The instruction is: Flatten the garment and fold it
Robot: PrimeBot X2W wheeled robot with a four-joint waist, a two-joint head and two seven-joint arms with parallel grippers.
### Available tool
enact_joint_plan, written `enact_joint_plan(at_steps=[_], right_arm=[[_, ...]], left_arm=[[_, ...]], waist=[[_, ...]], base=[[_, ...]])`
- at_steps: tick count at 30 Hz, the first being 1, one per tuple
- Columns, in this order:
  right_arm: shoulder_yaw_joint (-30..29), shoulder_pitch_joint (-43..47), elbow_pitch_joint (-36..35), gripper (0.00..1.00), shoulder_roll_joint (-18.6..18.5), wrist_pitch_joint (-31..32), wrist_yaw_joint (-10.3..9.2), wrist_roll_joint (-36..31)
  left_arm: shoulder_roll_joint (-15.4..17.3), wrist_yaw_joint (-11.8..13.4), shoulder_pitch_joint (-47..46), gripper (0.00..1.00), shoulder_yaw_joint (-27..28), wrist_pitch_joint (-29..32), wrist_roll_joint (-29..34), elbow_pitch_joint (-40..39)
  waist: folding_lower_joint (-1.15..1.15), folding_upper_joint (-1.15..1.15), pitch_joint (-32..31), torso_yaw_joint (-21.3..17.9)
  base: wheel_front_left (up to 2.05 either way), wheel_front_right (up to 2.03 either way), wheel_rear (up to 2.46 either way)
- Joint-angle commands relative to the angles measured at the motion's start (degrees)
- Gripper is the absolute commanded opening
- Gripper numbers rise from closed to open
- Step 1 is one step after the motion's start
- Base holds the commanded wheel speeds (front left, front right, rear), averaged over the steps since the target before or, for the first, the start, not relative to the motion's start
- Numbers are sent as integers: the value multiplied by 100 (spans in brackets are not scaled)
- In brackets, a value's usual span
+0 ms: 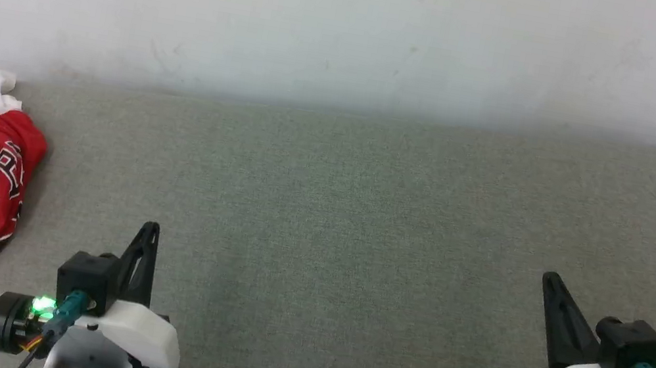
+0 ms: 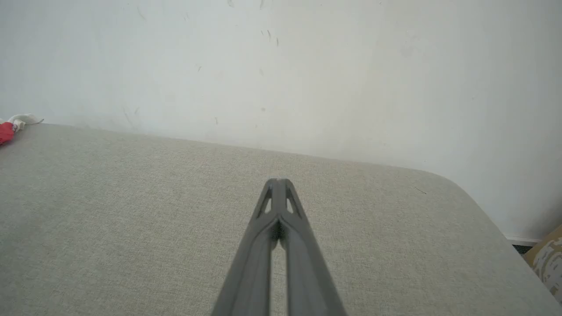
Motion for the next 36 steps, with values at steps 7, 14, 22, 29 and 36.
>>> enact_joint_plan(at_steps=[7,14,22,29,36], right_arm=[[1,-50,-23,0,18,3,-11,-4],[1,-50,-23,0,18,3,-11,-4],[0,0,0,100,0,0,0,0],[-39,5,13,100,-4,-37,0,35],[-133,18,36,100,-3,-121,-1,93]], left_arm=[[-17,-47,-67,0,26,2,21,10],[-17,-47,-67,0,26,2,21,10],[0,0,0,100,0,0,0,0],[1,-12,12,100,-4,-37,-13,-9],[1,-46,39,100,10,-121,-45,-35]], waist=[[0,0,0,0],[0,0,0,0],[0,0,0,0],[0,0,3,1],[0,0,12,7]], base=[[0,0,0],[0,0,0],[0,0,0],[0,0,0],[0,0,0]])
